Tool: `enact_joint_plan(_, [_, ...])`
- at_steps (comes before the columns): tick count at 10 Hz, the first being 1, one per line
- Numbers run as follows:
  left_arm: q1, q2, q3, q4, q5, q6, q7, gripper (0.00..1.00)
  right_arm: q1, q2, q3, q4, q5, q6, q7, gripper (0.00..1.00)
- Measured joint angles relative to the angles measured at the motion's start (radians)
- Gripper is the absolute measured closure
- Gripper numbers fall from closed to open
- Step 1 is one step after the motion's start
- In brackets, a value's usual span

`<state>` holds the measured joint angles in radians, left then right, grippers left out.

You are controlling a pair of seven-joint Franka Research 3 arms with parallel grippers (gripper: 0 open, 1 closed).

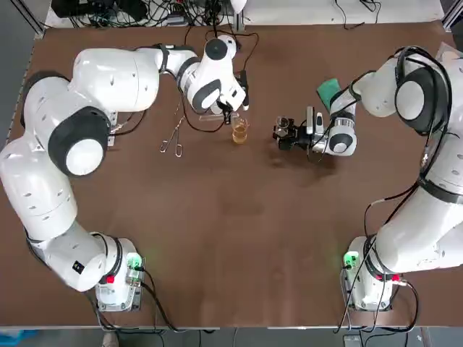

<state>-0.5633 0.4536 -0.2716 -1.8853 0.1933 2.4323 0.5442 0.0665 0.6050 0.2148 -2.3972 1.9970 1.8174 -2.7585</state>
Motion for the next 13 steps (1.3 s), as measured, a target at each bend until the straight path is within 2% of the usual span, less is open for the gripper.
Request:
enact_joint_plan(8, [-0.07,0.017,0.04,0.06,0.069,-0.127,-0.033,0.79,0.0,0.0,0.0,0.0,0.001,0.0,0.0,0.61])
enact_joint_plan(10, [-0.07,0.017,0.042,0.098,0.09,-0.205,-0.033,0.79,0.0,0.0,0.0,0.0,0.001,0.0,0.0,0.61])
enact_joint_plan(13, [-0.083,0.019,0.042,0.137,0.129,-0.242,-0.034,0.79,0.0,0.0,0.0,0.0,0.001,0.0,0.0,0.61])
